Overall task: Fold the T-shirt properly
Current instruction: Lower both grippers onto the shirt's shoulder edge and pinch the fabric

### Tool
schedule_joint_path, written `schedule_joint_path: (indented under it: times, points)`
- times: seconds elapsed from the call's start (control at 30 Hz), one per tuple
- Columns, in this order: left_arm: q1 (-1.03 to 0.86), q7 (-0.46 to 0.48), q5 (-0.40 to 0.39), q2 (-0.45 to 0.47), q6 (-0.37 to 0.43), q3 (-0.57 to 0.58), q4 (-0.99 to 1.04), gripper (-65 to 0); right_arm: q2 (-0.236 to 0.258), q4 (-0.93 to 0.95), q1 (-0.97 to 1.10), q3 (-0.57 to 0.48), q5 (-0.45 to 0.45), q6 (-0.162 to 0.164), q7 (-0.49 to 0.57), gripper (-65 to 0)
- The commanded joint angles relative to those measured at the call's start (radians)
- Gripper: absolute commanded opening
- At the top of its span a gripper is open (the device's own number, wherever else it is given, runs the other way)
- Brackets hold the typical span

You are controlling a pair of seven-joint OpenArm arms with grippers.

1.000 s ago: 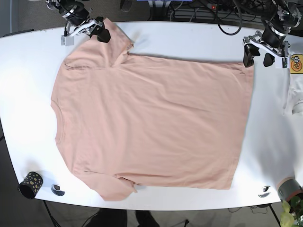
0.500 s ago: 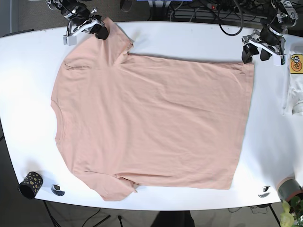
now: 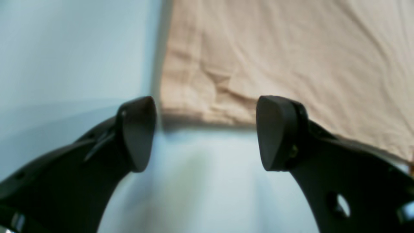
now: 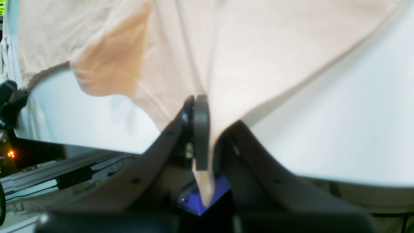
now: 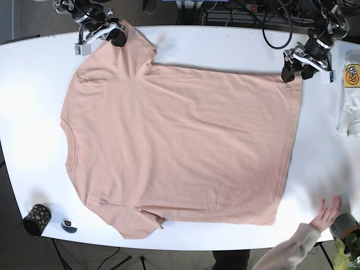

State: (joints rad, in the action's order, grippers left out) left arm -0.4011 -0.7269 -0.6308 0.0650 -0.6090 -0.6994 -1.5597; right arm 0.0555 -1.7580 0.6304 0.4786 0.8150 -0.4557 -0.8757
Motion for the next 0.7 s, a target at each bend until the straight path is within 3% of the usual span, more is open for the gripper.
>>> schedule_joint_path:
  times: [0.0, 0.23, 0.43, 0.6, 0.67]
  points:
    - [0.011, -0.023, 0.013, 0.008, 0.002, 0.002, 0.023, -19.3, 0.007, -0.020, 0.006, 0.006, 0.014, -0.007, 0.006, -65.0]
    - [0.093, -0.125, 0.016, 0.008, -0.001, -0.006, 0.084, -21.1, 0.007, -0.024, 0.004, 0.004, 0.017, -0.007, 0.006, -65.0]
    - [0.126, -0.129, 0.018, 0.009, -0.001, 0.002, 0.095, -39.9, 0.007, -0.024, 0.003, 0.004, 0.017, -0.007, 0.006, -65.0]
    - [0.132, -0.125, 0.018, 0.034, -0.001, 0.040, 0.123, -47.4, 0.007, -0.024, -0.010, 0.004, 0.014, -0.007, 0.006, -65.0]
    - [0.133, -0.124, 0.018, 0.045, -0.001, 0.051, 0.123, -53.7, 0.007, -0.024, -0.010, 0.004, 0.017, -0.007, 0.006, -65.0]
